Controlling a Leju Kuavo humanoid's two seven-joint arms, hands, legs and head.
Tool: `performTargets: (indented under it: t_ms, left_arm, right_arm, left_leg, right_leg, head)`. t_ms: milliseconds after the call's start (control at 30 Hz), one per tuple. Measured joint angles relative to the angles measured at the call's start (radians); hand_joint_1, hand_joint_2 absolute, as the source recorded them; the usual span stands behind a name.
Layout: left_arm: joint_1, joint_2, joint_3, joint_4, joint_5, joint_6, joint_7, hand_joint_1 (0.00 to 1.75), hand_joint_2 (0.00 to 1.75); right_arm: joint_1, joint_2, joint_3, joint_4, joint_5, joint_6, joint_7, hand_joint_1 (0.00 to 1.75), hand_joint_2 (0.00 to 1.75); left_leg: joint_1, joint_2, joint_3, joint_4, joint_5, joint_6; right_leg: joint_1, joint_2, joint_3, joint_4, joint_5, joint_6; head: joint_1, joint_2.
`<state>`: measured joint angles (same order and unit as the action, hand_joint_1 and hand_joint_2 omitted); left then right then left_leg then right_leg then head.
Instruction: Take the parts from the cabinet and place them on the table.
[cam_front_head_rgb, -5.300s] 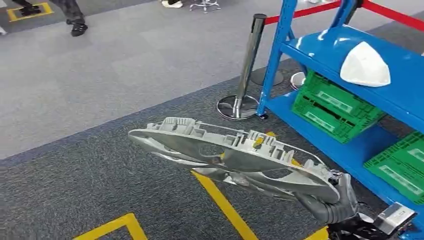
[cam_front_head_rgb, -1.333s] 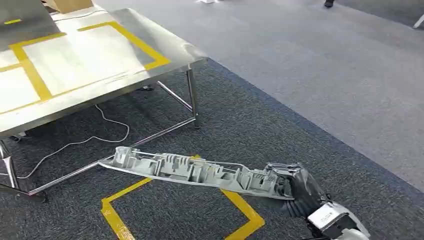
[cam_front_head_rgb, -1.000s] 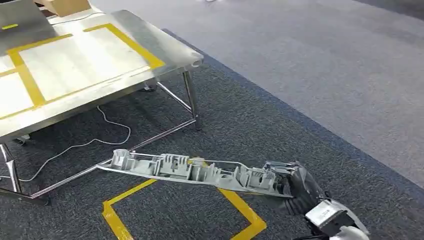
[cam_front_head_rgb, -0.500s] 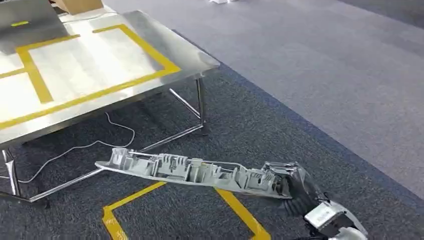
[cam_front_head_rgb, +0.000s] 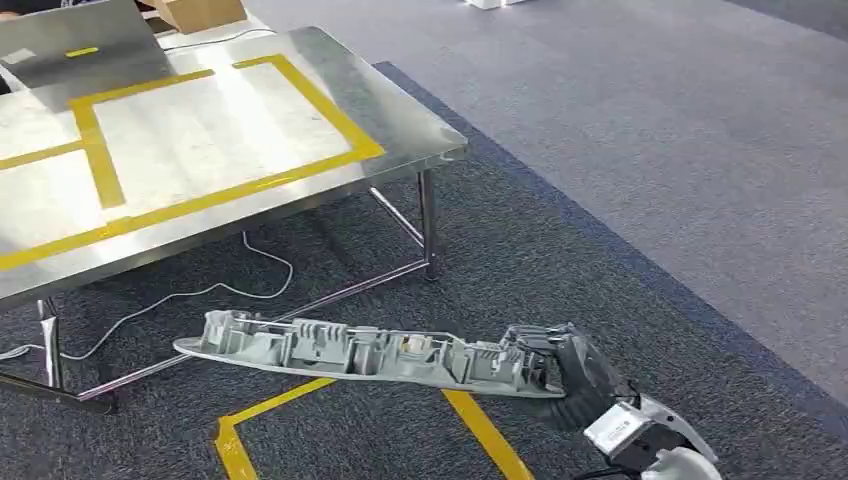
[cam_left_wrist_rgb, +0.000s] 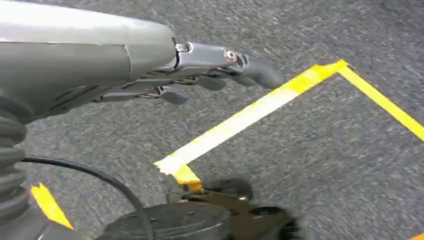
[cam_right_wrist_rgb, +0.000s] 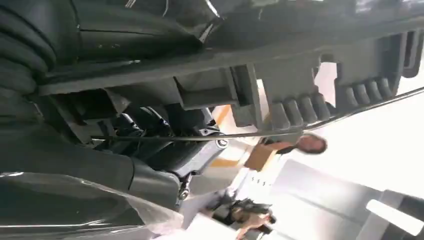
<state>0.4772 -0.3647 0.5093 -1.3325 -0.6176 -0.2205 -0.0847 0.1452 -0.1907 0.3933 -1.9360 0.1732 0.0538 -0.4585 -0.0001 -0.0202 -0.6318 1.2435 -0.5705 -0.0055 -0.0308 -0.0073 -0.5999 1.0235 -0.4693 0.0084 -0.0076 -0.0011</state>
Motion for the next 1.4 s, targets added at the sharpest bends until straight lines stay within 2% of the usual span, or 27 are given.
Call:
performTargets:
  t_ms: [67, 100, 167, 200, 233, 267, 367, 400, 467, 533, 567, 600, 633, 700, 767, 867, 900, 933, 967, 1033, 1067, 1100, 1133, 1200, 1233, 1333, 1400]
  left_arm:
    - [0.001, 0.000, 0.000, 0.000, 0.000, 0.004, 0.003, 0.00, 1.75]
    - [0.002, 0.001, 0.000, 0.000, 0.002, 0.005, 0.007, 0.00, 1.75]
    - [0.004, 0.001, 0.000, 0.000, 0.002, 0.007, 0.007, 0.00, 1.75]
    - [0.005, 0.001, 0.000, 0.000, 0.002, 0.007, 0.007, 0.00, 1.75]
    - [0.004, 0.001, 0.000, 0.000, 0.002, 0.007, 0.007, 0.00, 1.75]
    - [0.002, 0.001, -0.001, 0.000, 0.002, 0.007, 0.008, 0.00, 1.75]
    - [0.007, 0.001, -0.002, 0.000, 0.002, 0.011, 0.008, 0.00, 1.75]
    - [0.008, 0.001, -0.001, 0.000, 0.003, 0.013, 0.008, 0.00, 1.75]
    - [0.005, 0.000, -0.001, 0.000, 0.003, 0.017, 0.008, 0.00, 1.75]
    - [0.001, -0.001, -0.004, 0.000, 0.005, 0.016, 0.008, 0.00, 1.75]
    - [0.002, -0.001, -0.004, 0.000, 0.006, 0.012, 0.008, 0.00, 1.75]
    - [0.003, -0.001, -0.004, 0.000, 0.007, 0.005, 0.008, 0.00, 1.75]
    - [0.003, -0.001, -0.004, 0.000, 0.008, 0.000, 0.008, 0.00, 1.75]
    - [0.004, -0.001, -0.004, 0.000, 0.008, -0.006, 0.008, 0.00, 1.75]
    - [0.004, -0.001, -0.004, 0.000, 0.011, -0.010, 0.008, 0.00, 1.75]
    - [0.006, -0.001, -0.004, 0.000, 0.018, -0.009, 0.008, 0.00, 1.75]
    - [0.006, 0.000, -0.004, -0.002, 0.019, -0.006, 0.009, 0.00, 1.75]
    - [0.007, -0.001, -0.004, -0.002, 0.020, -0.005, 0.009, 0.00, 1.75]
    - [0.004, 0.000, -0.004, -0.002, 0.021, -0.004, 0.009, 0.00, 1.75]
    - [0.005, 0.000, -0.004, -0.002, 0.021, -0.003, 0.009, 0.00, 1.75]
    - [0.007, 0.000, -0.004, -0.002, 0.021, -0.003, 0.009, 0.00, 1.75]
    - [0.007, 0.000, -0.004, -0.002, 0.021, -0.003, 0.009, 0.00, 1.75]
    - [0.007, 0.000, -0.004, -0.002, 0.022, -0.002, 0.010, 0.00, 1.75]
    - [0.008, 0.000, -0.004, -0.002, 0.023, 0.000, 0.010, 0.00, 1.75]
    - [0.008, 0.000, -0.004, -0.002, 0.023, 0.000, 0.010, 0.00, 1.75]
    - [0.008, -0.001, -0.004, -0.002, 0.024, 0.001, 0.010, 0.00, 1.75]
    - [0.010, -0.001, -0.004, -0.002, 0.027, 0.004, 0.010, 0.00, 1.75]
  right_arm:
    - [-0.003, 0.000, 0.003, 0.003, 0.000, -0.002, 0.000, 1.75, 1.75]
    - [-0.003, 0.000, 0.004, 0.006, 0.000, -0.002, 0.000, 1.75, 1.75]
    - [-0.003, 0.000, 0.007, 0.009, 0.000, -0.002, 0.000, 1.75, 1.75]
    - [-0.004, 0.000, 0.010, 0.009, 0.000, -0.002, 0.000, 1.75, 1.75]
    - [-0.005, 0.000, 0.012, 0.009, 0.000, -0.002, -0.001, 1.75, 1.75]
    - [-0.005, 0.000, 0.013, 0.009, 0.000, -0.003, -0.001, 1.75, 1.75]
    - [-0.008, 0.000, 0.017, 0.010, 0.002, -0.004, -0.001, 1.75, 1.75]
    - [-0.008, 0.000, 0.019, 0.010, 0.002, -0.004, -0.001, 1.75, 1.75]
    - [-0.013, -0.003, 0.021, 0.011, 0.003, -0.005, -0.002, 1.75, 1.75]
    - [-0.012, -0.005, 0.024, 0.013, 0.003, -0.009, -0.004, 1.75, 1.75]
    - [-0.012, -0.005, 0.025, 0.015, 0.003, -0.012, -0.003, 1.75, 1.75]
    - [-0.010, -0.005, 0.027, 0.018, 0.003, -0.016, -0.003, 1.75, 1.75]
    - [-0.011, -0.005, 0.028, 0.019, 0.000, -0.019, -0.003, 1.75, 1.75]
    - [-0.013, -0.005, 0.028, 0.019, -0.009, -0.022, 0.002, 1.75, 1.75]
    - [-0.017, -0.005, 0.028, 0.021, -0.018, -0.024, 0.008, 1.75, 1.75]
    - [-0.019, -0.005, 0.027, 0.021, -0.031, -0.035, 0.014, 1.75, 1.75]
    - [-0.019, -0.005, 0.027, 0.021, -0.032, -0.036, 0.016, 1.75, 1.75]
    - [-0.019, -0.005, 0.027, 0.021, -0.033, -0.037, 0.017, 1.75, 1.75]
    - [-0.019, -0.005, 0.027, 0.021, -0.034, -0.038, 0.017, 1.75, 1.75]
    - [-0.020, -0.005, 0.026, 0.021, -0.036, -0.040, 0.017, 1.75, 1.75]
    - [-0.019, -0.004, 0.026, 0.022, -0.037, -0.041, 0.019, 1.75, 1.75]
    - [-0.019, -0.004, 0.024, 0.023, -0.038, -0.042, 0.021, 1.75, 1.75]
    - [-0.019, -0.003, 0.024, 0.023, -0.038, -0.044, 0.022, 1.75, 1.75]
    - [-0.020, 0.002, 0.024, 0.023, -0.040, -0.048, 0.023, 1.75, 1.75]
    - [-0.020, 0.003, 0.023, 0.023, -0.040, -0.048, 0.023, 1.75, 1.75]
    - [-0.021, 0.005, 0.021, 0.023, -0.043, -0.051, 0.024, 1.75, 1.75]
    - [-0.023, 0.006, 0.020, 0.023, -0.048, -0.057, 0.031, 1.75, 1.75]
  left_leg:
    - [0.007, 0.006, -0.058, 0.075, -0.069, -0.007]
    - [0.010, 0.007, -0.063, 0.067, -0.059, -0.010]
    - [0.013, 0.016, -0.018, -0.056, 0.032, -0.015]
    - [0.013, 0.037, 0.022, -0.147, 0.087, -0.010]
    - [0.008, 0.077, 0.048, -0.207, 0.103, -0.007]
    - [0.001, 0.089, 0.043, -0.210, 0.056, 0.002]
    - [-0.004, 0.063, 0.039, -0.206, 0.081, 0.020]
    - [0.004, 0.049, 0.058, -0.220, 0.093, 0.030]
    - [0.008, 0.035, 0.061, -0.225, 0.096, 0.040]
    - [0.004, 0.017, 0.060, -0.225, 0.094, 0.044]
    - [0.002, 0.008, 0.061, -0.224, 0.092, 0.047]
    - [0.001, -0.001, 0.063, -0.224, 0.089, 0.049]
    - [0.000, -0.009, 0.066, -0.224, 0.086, 0.049]
    - [-0.001, -0.020, 0.079, -0.223, 0.075, 0.044]
    - [-0.009, -0.025, 0.081, -0.215, 0.059, 0.032]
    - [-0.005, -0.025, 0.087, -0.226, 0.057, 0.019]
    - [-0.004, -0.023, 0.091, -0.220, 0.048, 0.014]
    - [-0.005, -0.008, 0.085, -0.197, 0.038, 0.007]
    - [-0.003, 0.001, 0.057, -0.140, 0.011, 0.000]
    - [0.003, 0.007, -0.032, 0.022, -0.053, -0.008]
    - [0.004, 0.007, -0.073, 0.085, -0.064, -0.010]
    - [0.005, 0.007, -0.089, 0.092, -0.045, -0.010]
    - [0.005, 0.008, -0.080, 0.056, -0.003, -0.008]
    - [0.003, 0.008, -0.020, -0.111, 0.114, 0.005]
    - [-0.002, 0.013, 0.005, -0.170, 0.135, 0.015]
    - [-0.009, 0.015, 0.028, -0.206, 0.099, 0.026]
    - [-0.005, 0.007, 0.050, -0.219, 0.096, 0.036]
  right_leg:
    - [0.001, -0.021, 0.010, 0.000, -0.011, -0.001]
    - [0.001, -0.030, 0.015, 0.000, -0.016, 0.001]
    - [0.000, -0.050, 0.029, 0.000, -0.025, 0.005]
    - [0.000, -0.059, 0.037, 0.000, -0.029, 0.009]
    - [0.001, -0.067, 0.041, -0.001, -0.033, 0.013]
    - [0.006, -0.074, 0.046, 0.000, -0.036, 0.020]
    - [0.006, -0.106, 0.059, -0.007, -0.045, 0.041]
    - [0.005, -0.107, 0.063, -0.007, -0.053, 0.051]
    - [0.002, -0.024, 0.028, 0.068, -0.100, 0.051]
    - [0.004, 0.002, -0.057, 0.227, -0.165, 0.050]
    - [0.006, 0.004, -0.095, 0.284, -0.175, 0.049]
    - [0.007, 0.005, -0.110, 0.290, -0.157, 0.048]
    - [0.009, 0.005, -0.102, 0.251, -0.117, 0.045]
    - [0.010, 0.007, -0.032, 0.080, -0.012, 0.036]
    - [0.012, 0.016, 0.016, -0.003, -0.023, 0.033]
    - [0.017, 0.016, 0.017, 0.002, -0.027, 0.020]
    - [0.008, 0.013, 0.025, -0.004, -0.026, 0.013]
    - [0.008, 0.011, 0.031, -0.004, -0.030, 0.007]
    - [0.007, 0.006, 0.038, -0.004, -0.036, 0.000]
    - [0.008, 0.001, 0.050, -0.004, -0.049, -0.001]
    - [0.009, 0.000, 0.058, -0.004, -0.057, -0.001]
    - [0.008, -0.001, 0.067, -0.004, -0.064, 0.000]
    - [0.008, -0.001, 0.078, -0.004, -0.073, 0.002]
    - [0.009, -0.001, 0.106, -0.004, -0.092, 0.008]
    - [0.007, -0.003, 0.098, -0.009, -0.101, 0.011]
    - [0.012, -0.007, 0.140, -0.017, -0.103, 0.030]
    - [0.011, -0.007, 0.131, 0.001, -0.090, 0.046]
  head:
    - [-0.001, 0.000]
    - [-0.001, 0.000]
    - [-0.002, 0.000]
    - [-0.002, 0.000]
    - [-0.001, 0.000]
    - [-0.002, 0.000]
    - [-0.001, 0.000]
    - [-0.001, 0.000]
    - [0.007, 0.000]
    - [0.014, 0.000]
    - [0.013, 0.000]
    - [0.014, 0.000]
    - [0.013, 0.000]
    - [0.014, 0.000]
    - [0.014, 0.000]
    - [0.012, 0.000]
    - [0.012, 0.000]
    - [0.008, 0.000]
    - [0.000, 0.000]
    - [0.003, 0.000]
    - [0.002, 0.000]
    - [0.004, 0.000]
    - [0.002, 0.000]
    - [0.002, 0.000]
    - [0.002, 0.000]
    - [0.004, 0.000]
    - [0.004, 0.000]
